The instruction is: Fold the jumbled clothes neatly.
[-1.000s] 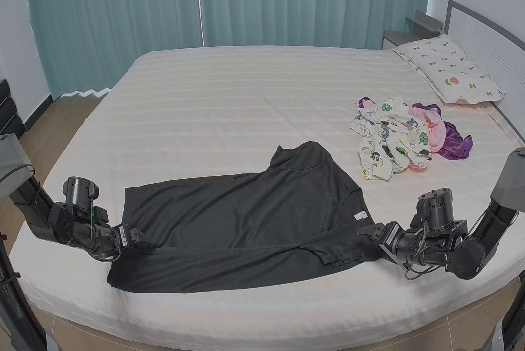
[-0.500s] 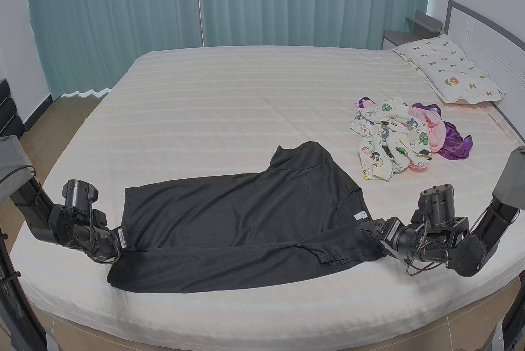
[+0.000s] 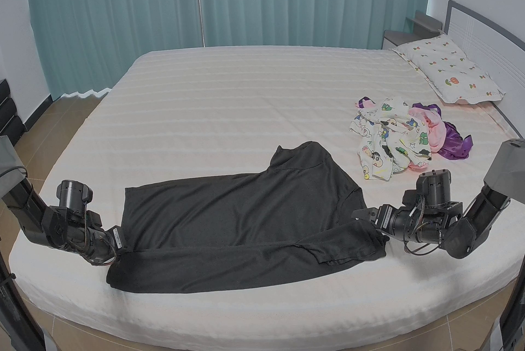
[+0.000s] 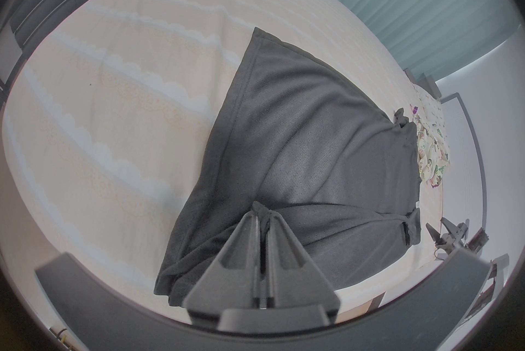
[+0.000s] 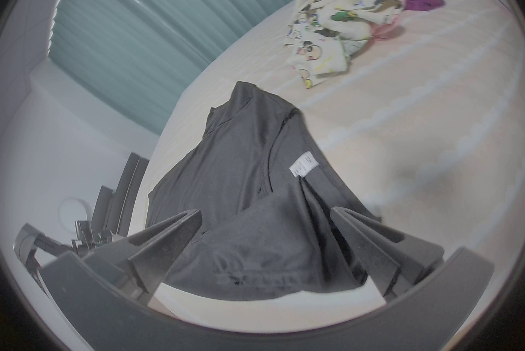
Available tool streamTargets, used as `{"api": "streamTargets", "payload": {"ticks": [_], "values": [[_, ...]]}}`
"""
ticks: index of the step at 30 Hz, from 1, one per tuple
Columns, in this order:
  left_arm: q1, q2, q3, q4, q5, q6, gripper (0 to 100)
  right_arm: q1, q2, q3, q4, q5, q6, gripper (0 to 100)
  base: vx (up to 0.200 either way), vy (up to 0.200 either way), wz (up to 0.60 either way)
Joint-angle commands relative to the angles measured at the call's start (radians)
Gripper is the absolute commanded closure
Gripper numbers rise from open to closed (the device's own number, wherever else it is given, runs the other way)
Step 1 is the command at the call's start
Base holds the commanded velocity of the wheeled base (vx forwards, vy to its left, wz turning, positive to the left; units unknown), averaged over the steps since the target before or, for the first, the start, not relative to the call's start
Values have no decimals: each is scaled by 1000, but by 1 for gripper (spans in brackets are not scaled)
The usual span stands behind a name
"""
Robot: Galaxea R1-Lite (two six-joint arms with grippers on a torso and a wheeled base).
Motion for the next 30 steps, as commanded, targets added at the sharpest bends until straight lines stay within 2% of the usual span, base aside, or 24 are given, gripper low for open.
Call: {"api": "streamTargets", "payload": {"ticks": [1, 6, 15, 16, 22, 25, 30], "values": [[-3, -14, 7, -1, -3, -16, 100, -19, 81, -68, 0, 32, -39, 0, 0, 0, 0], [-3, -14, 4, -3, -3, -24, 100, -17, 164, -154, 12, 52, -64, 0, 0, 0, 0], [-3, -8, 1, -1, -3, -25, 100, -17, 198, -155, 0, 72, -72, 0, 0, 0, 0], [-3, -8, 1, -1, -3, -25, 100, -17, 195, -149, 0, 81, -70, 100, 0, 0, 0], [1, -6, -1, -1, -3, -28, 100, -16, 190, -143, -1, 86, -67, 100, 0, 0, 0], [1, -8, -10, -3, -1, -70, 100, -20, 188, -146, -3, 84, -58, 100, 0, 0, 0], [1, -3, -9, -26, 2, -82, 100, -40, 185, -160, -14, 80, -53, 100, 0, 0, 0]]}}
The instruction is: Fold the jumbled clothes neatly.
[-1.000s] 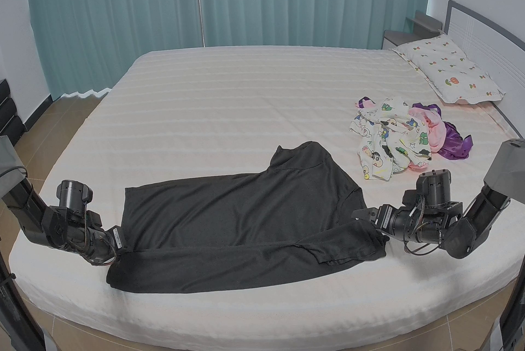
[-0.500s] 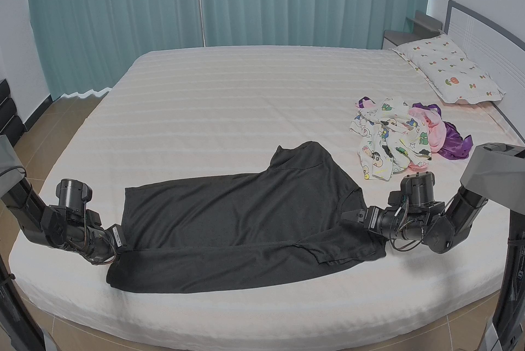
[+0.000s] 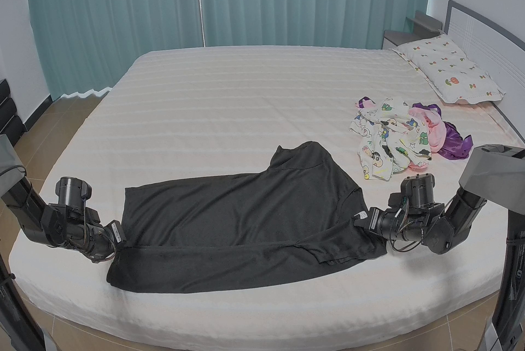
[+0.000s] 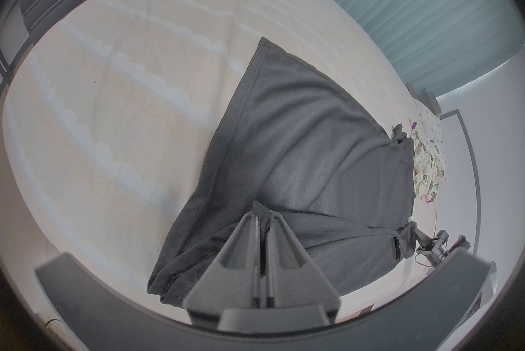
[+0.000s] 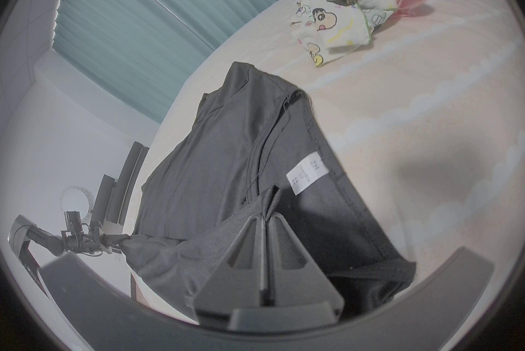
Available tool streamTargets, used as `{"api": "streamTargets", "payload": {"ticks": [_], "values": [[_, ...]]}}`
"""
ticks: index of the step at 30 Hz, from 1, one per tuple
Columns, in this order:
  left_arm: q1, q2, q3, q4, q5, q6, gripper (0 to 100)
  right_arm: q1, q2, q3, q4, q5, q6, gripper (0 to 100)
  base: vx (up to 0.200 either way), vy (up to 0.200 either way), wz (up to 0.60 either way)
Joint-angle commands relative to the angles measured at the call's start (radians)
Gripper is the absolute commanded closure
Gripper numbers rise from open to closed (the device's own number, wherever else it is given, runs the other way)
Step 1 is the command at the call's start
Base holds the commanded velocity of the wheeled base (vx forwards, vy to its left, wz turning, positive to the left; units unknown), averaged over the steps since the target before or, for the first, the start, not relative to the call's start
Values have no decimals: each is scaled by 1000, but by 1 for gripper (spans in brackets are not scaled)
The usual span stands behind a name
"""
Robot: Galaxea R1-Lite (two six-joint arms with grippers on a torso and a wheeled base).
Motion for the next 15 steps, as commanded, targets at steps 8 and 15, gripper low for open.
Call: {"api": "streamTargets", "payload": {"ticks": [8, 15], "values": [[9, 13, 3, -18, 15, 1, 100, -16, 6, 3, -116, -12, 49, 100, 0, 0, 0], [19, 20, 3, -18, 18, 1, 100, -16, 20, 0, -116, -16, 56, 100, 0, 0, 0]]}}
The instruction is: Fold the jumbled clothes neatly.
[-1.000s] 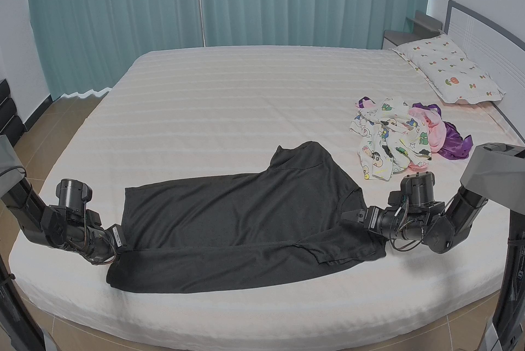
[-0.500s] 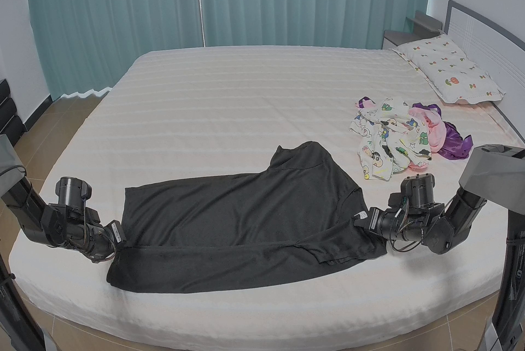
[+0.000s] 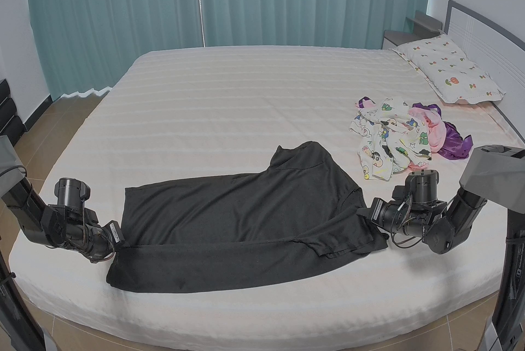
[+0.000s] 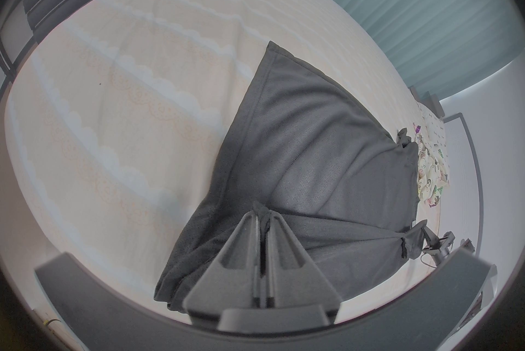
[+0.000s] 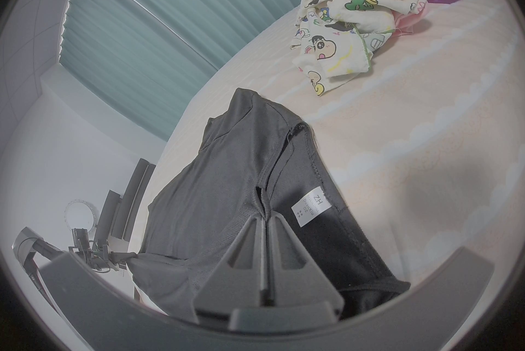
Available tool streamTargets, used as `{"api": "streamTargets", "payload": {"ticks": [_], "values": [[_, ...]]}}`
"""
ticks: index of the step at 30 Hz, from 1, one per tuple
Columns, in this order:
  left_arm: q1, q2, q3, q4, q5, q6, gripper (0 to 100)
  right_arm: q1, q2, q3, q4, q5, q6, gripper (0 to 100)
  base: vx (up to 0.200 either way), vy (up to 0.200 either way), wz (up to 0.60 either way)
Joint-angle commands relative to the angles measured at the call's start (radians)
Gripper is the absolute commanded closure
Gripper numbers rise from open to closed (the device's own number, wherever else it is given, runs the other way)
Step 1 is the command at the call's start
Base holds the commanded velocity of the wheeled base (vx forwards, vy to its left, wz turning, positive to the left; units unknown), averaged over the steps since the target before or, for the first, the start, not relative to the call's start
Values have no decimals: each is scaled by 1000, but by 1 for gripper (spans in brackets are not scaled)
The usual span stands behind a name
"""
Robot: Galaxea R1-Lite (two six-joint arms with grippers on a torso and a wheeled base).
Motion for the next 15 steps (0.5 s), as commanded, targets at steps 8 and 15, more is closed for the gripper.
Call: {"api": "streamTargets", "payload": {"ticks": [8, 15], "values": [[3, 26, 1, -1, 29, -2, 100, 0, 23, -5, 0, -1, 1, 100, 0, 0, 0], [-3, 43, -4, -1, 27, -12, 0, 2, 31, -5, 0, -1, 1, 0, 0, 0, 0]]}}
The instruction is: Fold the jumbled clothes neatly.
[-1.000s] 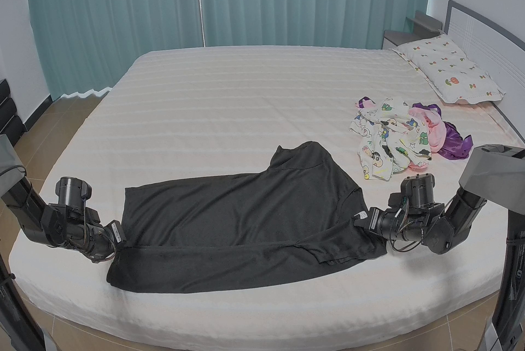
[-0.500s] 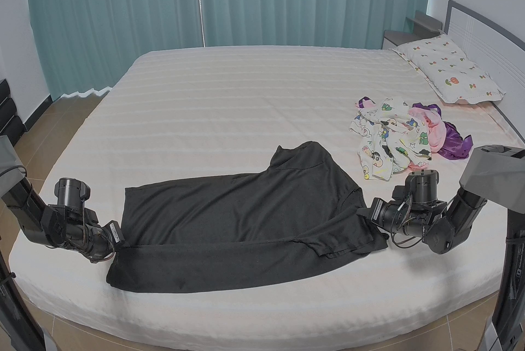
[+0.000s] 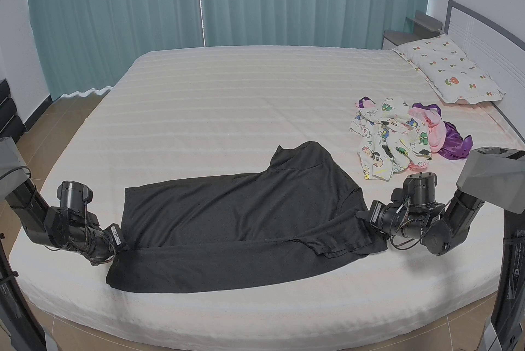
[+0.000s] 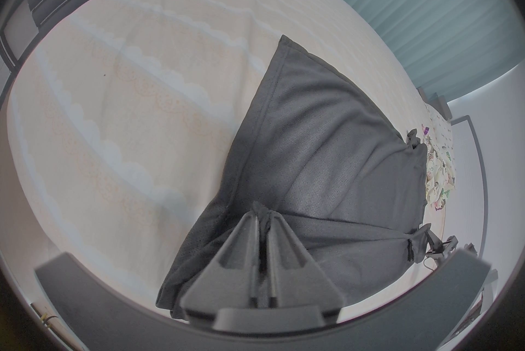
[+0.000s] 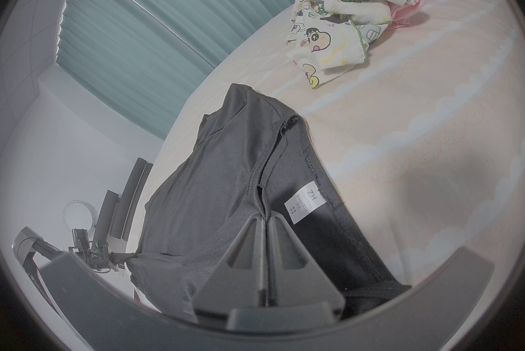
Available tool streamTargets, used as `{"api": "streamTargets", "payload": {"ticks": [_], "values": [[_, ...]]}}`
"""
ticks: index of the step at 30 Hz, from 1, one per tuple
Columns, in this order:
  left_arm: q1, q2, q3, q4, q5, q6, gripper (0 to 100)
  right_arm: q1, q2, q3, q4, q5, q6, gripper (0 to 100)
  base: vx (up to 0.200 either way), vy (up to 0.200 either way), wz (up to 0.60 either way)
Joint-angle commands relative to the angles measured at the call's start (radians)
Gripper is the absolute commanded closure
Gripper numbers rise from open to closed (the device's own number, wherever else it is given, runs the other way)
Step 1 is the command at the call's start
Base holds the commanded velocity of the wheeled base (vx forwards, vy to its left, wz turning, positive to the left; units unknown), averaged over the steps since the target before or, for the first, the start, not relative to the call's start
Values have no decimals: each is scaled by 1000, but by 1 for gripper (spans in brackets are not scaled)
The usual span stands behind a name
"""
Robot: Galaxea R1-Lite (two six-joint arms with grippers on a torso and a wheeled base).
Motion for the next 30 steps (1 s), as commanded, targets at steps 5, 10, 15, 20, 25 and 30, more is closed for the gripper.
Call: {"api": "streamTargets", "payload": {"ticks": [5, 10, 15, 20, 25, 30], "values": [[-5, 12, 1, 0, -3, -8, 0, 9, 16, 2, -2, 0, 1, 0, 0, 0, 0], [0, -3, -2, -1, -6, -46, 0, 3, -39, 9, -2, -24, 35, 0, 0, 0, 0], [12, -114, 31, 5, -6, -69, 0, -6, -123, 49, 10, -80, 138, 0, 0, 0, 0], [24, -217, 78, 2, -1, -75, 0, -26, -231, 171, 3, -96, 274, 0, 0, 0, 0], [34, -226, 115, -3, 0, -107, 0, -26, -245, 209, 3, -89, 357, 0, 0, 0, 0], [47, -224, 116, 0, -1, -109, 0, -20, -237, 238, 1, -87, 362, 0, 0, 200, 0]]}}
